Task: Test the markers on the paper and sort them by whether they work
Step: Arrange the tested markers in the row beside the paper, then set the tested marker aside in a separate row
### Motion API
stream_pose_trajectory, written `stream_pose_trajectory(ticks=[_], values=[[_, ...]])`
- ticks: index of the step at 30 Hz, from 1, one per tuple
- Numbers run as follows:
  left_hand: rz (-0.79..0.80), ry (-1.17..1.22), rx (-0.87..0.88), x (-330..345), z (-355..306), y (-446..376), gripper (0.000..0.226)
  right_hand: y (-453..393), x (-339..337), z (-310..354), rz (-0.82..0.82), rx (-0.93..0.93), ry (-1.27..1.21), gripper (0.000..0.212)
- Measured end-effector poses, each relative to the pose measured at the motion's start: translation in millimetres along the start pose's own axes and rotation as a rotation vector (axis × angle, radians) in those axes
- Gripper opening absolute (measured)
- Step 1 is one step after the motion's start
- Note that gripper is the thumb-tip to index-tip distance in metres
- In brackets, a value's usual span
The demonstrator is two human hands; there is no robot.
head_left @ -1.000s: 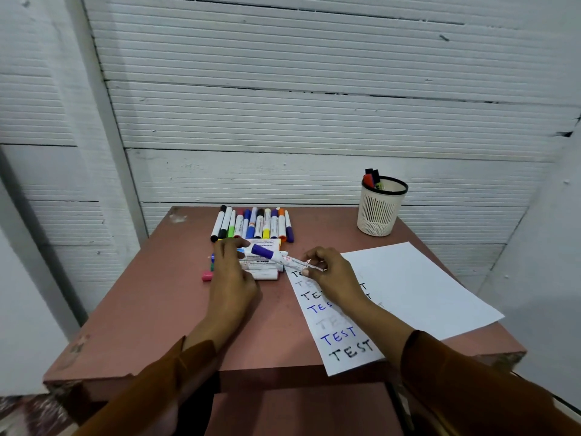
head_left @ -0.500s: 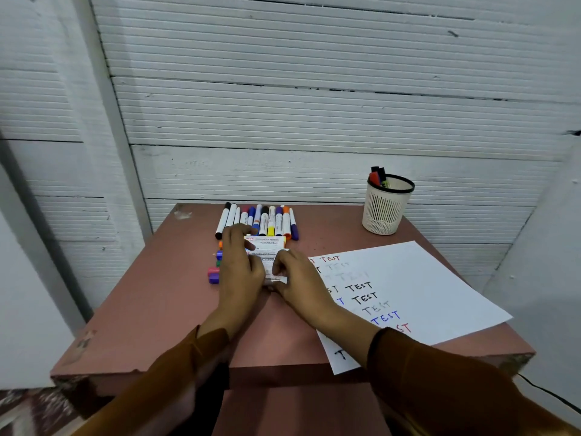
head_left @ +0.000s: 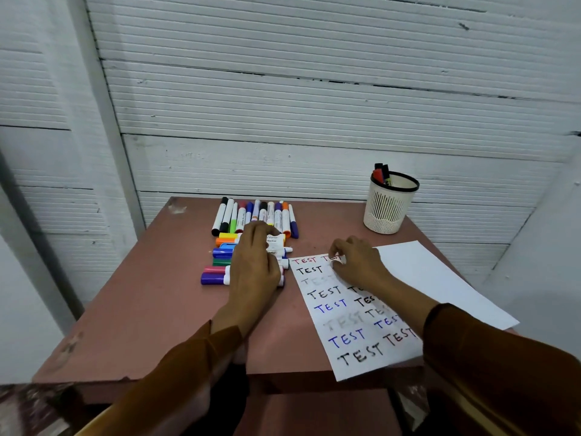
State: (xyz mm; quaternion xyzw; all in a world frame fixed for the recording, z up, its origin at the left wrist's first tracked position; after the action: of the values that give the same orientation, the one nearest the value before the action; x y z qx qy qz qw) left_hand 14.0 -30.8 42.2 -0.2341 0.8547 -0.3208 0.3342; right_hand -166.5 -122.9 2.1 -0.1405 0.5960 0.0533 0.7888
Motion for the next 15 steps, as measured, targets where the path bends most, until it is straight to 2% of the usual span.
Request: stream_pose_trajectory(ticks=[3, 5, 8, 15], values=[[-0.003, -0.014, -0.025, 1, 7, 0, 0.04, -9, 4, -10, 0.093, 0.013, -0.021, 0.017], [-0.001, -0.018, -0.029, 2, 8, 0, 0.04, -18, 0, -7, 0.099, -0.01, 0.002, 0.023], [0.008, -0.023, -0.015, 4, 6, 0, 0.039, -32, -6, 14, 0.056, -0.087, -0.058, 0.032], [0.017, -0.032, -0.036, 4, 8, 0, 0.035, -51, 18, 54, 0.162, -0.128, -0.005, 0.045]])
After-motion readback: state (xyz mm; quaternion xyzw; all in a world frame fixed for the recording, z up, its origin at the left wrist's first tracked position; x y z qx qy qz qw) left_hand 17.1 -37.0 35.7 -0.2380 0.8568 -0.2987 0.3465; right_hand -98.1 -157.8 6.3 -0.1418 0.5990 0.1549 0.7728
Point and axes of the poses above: each hand's wrist, its own y-axis away from the middle knuckle, its own x-axis out of the palm, z = x × y, the point moved 10 cm from there along -y, towards the middle knuckle, and after that the axes turned 1 degree about x, right-handed, at the moved point
